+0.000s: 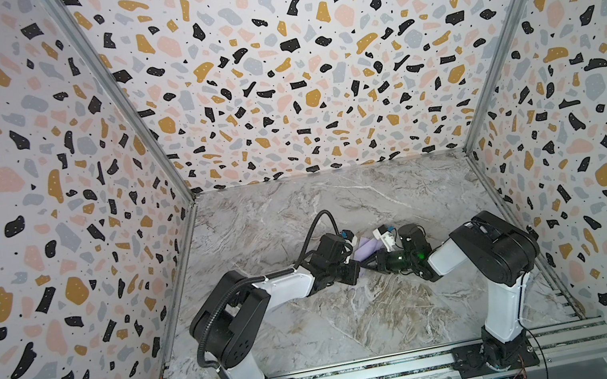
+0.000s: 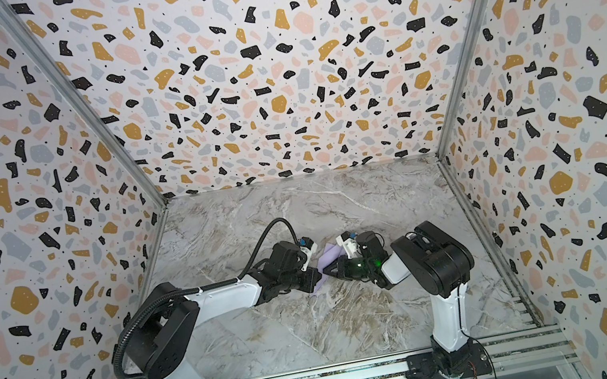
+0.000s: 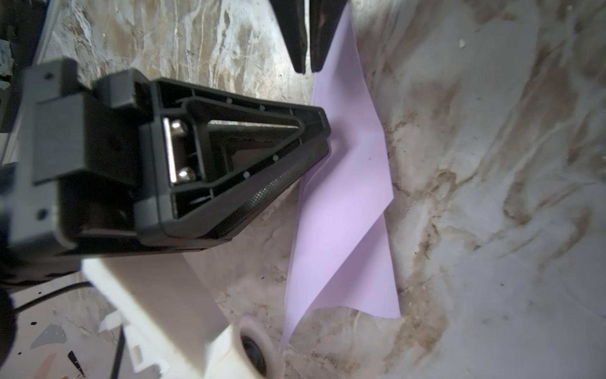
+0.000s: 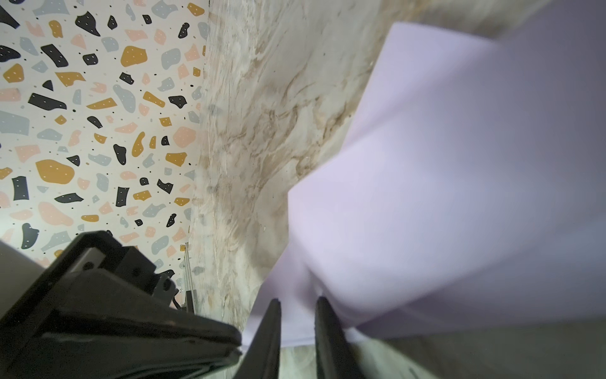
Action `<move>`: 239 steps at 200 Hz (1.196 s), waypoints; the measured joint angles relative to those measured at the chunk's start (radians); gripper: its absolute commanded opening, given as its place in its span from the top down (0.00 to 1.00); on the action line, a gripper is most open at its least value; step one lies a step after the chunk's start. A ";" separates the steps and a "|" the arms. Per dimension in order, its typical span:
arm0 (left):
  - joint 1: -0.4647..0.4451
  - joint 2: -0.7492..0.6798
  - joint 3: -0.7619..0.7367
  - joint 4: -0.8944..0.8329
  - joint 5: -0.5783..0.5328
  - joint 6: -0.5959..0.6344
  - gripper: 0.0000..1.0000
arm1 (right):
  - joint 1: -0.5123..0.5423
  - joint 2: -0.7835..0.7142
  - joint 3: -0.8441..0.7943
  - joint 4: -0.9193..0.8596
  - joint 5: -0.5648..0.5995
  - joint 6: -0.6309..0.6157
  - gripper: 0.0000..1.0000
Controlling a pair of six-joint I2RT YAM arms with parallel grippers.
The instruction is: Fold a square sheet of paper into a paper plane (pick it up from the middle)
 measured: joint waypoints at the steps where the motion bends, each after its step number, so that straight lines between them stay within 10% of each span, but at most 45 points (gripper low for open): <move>1: 0.000 0.002 0.001 0.000 0.000 0.000 0.94 | 0.000 0.000 0.000 0.000 0.000 0.000 0.78; 239: -0.042 0.040 -0.018 -0.011 -0.093 -0.015 1.00 | -0.020 0.000 0.008 -0.013 -0.001 -0.007 0.79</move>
